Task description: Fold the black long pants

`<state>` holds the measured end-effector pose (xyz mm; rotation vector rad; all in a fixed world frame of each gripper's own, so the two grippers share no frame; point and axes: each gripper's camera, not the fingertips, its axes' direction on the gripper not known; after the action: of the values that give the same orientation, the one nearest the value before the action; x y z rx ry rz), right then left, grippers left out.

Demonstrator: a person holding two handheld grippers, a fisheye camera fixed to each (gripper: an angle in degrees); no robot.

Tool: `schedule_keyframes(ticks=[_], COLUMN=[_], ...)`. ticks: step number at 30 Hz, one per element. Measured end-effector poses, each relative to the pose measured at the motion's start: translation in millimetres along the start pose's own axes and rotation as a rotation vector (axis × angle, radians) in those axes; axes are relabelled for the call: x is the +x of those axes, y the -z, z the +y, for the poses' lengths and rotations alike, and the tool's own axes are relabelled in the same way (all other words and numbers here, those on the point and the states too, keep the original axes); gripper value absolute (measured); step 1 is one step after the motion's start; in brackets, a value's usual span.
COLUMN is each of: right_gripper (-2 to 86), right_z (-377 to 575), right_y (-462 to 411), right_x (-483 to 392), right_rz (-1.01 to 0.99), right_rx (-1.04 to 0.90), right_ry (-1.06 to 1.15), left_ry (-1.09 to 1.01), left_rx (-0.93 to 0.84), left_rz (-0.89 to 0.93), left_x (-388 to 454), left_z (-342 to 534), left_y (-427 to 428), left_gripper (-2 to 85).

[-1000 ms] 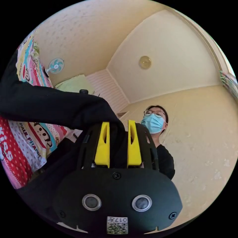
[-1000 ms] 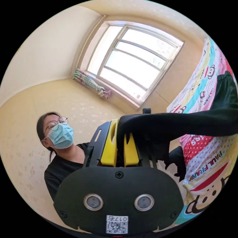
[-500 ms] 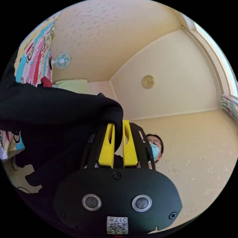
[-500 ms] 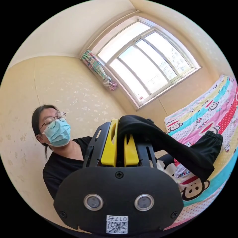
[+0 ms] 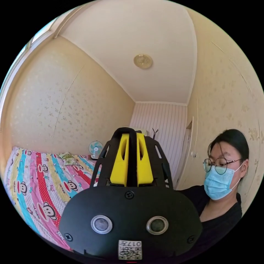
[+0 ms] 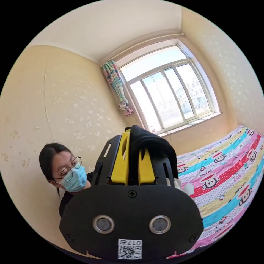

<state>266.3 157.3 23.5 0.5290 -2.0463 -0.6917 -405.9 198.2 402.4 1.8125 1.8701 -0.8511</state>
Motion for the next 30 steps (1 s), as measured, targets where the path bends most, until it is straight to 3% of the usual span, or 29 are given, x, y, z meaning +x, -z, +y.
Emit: schedule_keyframes(ticks=[4,8,14,18,26,30], right_gripper=[-0.4,-0.3,0.7,3.3,9.0,7.8], right_z=[-37.4,-54.6,-9.3,17.8,102.5,108.9], right_y=[15.7,38.3,51.9,38.5,58.3,63.9], right_x=[64.4,182.5,325.8,352.6,418.7,441.5], right_rz=[0.054,0.127,0.200,0.314,0.097,0.198], right_rx=[0.049,0.048,0.069,-0.064,0.113,0.085], right_ry=[-0.113,-0.343,-0.597,-0.605,-0.756,-0.858], left_ry=[0.091,0.308,0.558,0.539,0.640,0.722], left_rx=[0.004,-0.074,-0.185,-0.308,-0.340,-0.378], left_rz=[-0.004,-0.028,-0.134,-0.211,-0.184,-0.211], left_x=[-66.3,-191.0,-344.6,-382.4,-426.8,-463.0], left_z=[1.1,19.9,108.5,162.6,243.2,254.6], left_y=[-41.2,-101.0,-162.7,-175.7,-174.7,-181.3], left_gripper=[4.8,4.9,4.9,5.0,4.9,5.0])
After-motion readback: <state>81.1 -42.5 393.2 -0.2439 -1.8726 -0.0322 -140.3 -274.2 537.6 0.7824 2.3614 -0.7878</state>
